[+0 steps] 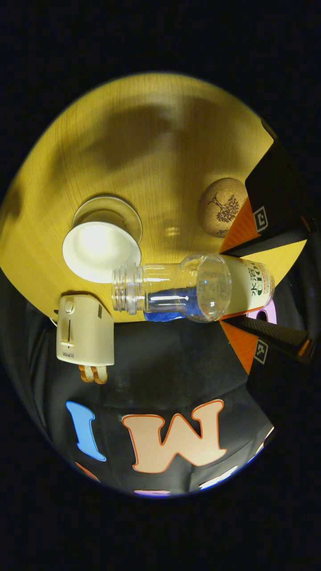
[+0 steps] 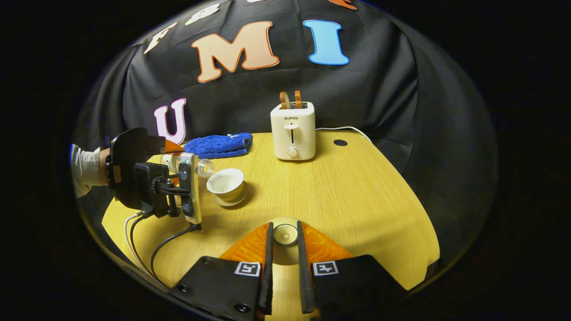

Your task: Open the teacup lid with one hand, grasp the water bottle and pour water into the teacup with the other hand; after pouring, place the water bottle on the coaster and then close the teacup lid.

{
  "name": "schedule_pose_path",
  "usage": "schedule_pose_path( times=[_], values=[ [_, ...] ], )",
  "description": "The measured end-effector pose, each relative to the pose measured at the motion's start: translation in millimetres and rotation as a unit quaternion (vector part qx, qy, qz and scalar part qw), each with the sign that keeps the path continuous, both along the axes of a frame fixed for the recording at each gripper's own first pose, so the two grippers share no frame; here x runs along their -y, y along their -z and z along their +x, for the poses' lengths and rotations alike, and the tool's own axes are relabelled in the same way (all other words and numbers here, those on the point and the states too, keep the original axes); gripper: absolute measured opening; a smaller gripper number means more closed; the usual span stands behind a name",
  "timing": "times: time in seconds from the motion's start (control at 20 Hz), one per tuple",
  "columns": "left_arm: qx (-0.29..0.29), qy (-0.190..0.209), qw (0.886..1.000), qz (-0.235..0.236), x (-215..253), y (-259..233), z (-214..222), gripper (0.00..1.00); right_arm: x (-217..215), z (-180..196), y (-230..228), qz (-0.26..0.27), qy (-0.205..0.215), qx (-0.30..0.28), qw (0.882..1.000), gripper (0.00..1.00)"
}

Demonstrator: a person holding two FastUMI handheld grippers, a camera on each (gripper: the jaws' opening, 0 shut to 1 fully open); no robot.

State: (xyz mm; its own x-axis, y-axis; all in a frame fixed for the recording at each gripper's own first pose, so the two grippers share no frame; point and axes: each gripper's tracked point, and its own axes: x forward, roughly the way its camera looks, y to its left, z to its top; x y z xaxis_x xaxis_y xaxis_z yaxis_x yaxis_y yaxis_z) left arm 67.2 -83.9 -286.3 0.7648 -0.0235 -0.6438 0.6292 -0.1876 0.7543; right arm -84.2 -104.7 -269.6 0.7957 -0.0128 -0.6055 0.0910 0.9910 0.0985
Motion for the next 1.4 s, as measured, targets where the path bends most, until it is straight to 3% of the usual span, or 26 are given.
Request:
schedule_pose_path(
  times=[0.7,1.0,1.4],
  values=[
    [-0.002,0.049,0.991,0.122,8,-13,12,0.71,5,-3,8,0.018,-0.001,0.000,1.000,0.28],
    [0.007,0.066,0.983,0.170,12,-31,21,0.71,8,-5,11,0.027,0.003,0.000,1.000,0.28],
    [0.026,0.087,0.965,0.247,15,-61,37,0.71,20,-5,13,0.029,0.007,0.002,1.000,0.28]
  ],
)
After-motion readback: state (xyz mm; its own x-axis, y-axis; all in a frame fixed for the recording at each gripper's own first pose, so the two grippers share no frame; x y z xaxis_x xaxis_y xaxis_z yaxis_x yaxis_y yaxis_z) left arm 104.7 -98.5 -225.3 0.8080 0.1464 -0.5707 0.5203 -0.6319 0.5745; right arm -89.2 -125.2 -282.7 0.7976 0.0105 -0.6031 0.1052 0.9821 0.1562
